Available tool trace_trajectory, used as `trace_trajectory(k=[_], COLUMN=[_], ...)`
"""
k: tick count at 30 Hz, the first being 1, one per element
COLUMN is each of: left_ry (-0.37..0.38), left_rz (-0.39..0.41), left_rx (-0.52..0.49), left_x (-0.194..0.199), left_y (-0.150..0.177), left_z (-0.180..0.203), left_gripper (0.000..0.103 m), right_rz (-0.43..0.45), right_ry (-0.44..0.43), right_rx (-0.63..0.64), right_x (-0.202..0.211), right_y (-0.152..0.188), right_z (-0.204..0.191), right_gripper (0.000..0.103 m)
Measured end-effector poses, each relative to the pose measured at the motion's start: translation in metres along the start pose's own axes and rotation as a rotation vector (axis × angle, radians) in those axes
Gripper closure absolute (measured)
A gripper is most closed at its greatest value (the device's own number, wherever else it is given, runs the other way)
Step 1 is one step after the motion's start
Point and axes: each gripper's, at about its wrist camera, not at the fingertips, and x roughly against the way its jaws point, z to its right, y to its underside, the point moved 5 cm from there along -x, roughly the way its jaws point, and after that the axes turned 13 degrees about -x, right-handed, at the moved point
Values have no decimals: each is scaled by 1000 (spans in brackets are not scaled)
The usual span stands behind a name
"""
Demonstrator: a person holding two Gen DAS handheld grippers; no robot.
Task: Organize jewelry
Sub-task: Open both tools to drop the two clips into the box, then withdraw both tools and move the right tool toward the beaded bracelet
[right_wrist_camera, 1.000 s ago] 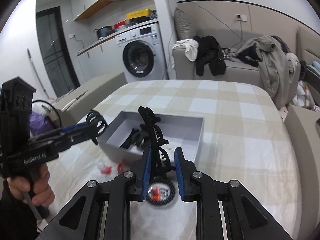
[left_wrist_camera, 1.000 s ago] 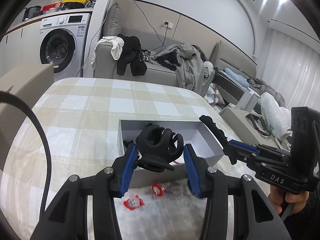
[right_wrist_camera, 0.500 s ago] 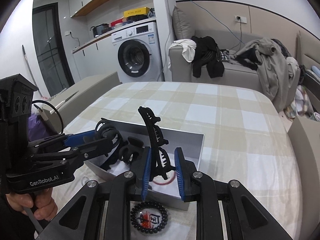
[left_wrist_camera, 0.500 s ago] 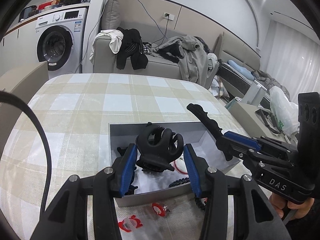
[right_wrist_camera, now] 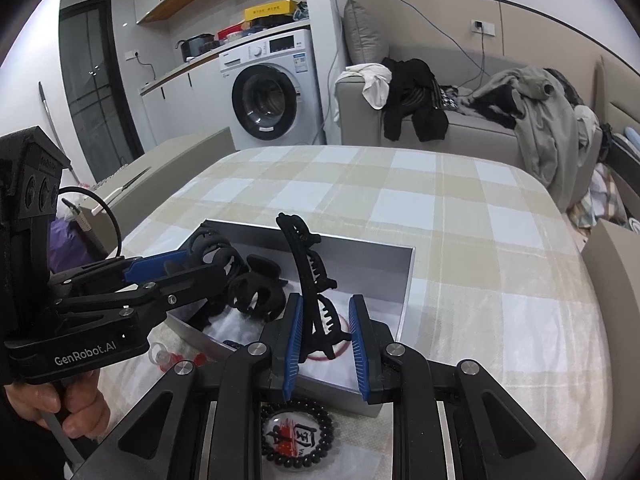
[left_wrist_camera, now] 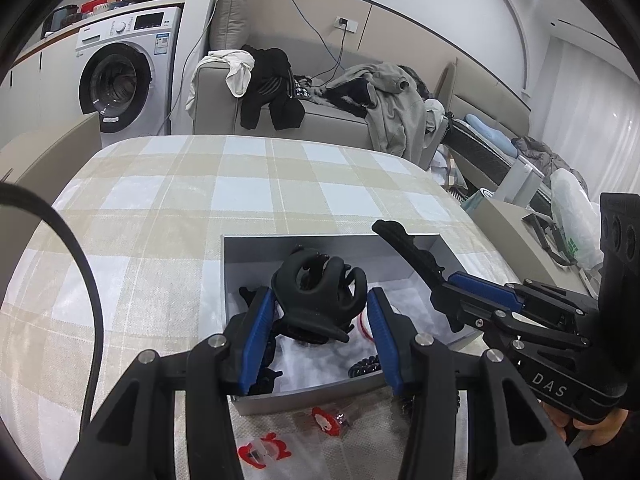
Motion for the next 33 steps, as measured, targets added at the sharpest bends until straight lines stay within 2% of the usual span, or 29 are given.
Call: trace_trajectory(k=[4,7,9,14,15,16,17,21,27,33], left_ry=[6,4,-12,-62,-69,-72,-73,-88,-76,-79], left_rz=[-10,-5,2,36,44,51,55,60,3,-54], left_rx=[8,0,-12,-47,-49,-50,-49,-30,23,10], left_x=[1,5,10,30,35,38,42,52,50,40], left_y=[0,-1,-3,-3,-3,-2,0,12,36,52], left_z=[0,1,1,3,2,1,1,-5,-12,-10], left_gripper=[61,57,39,18,14,11,3,1,1,1], right_rz=[7,34,53,107,111,111,112,79,-21,-112], right_ry=[-22,-23,-16,20,29,35,40,70,78,84], right_rx=[11,19,21,20,19,17,14,1,-1,-27], right_x=[5,16,24,55,59,63,66,70,55,34], right_y=[1,0,-1,1,2,3,4,17,46,61], right_z=[-3,-5,-5,1,2,4,5,14,19,19], right_gripper=[79,73,63,18,13,5,0,0,0,1])
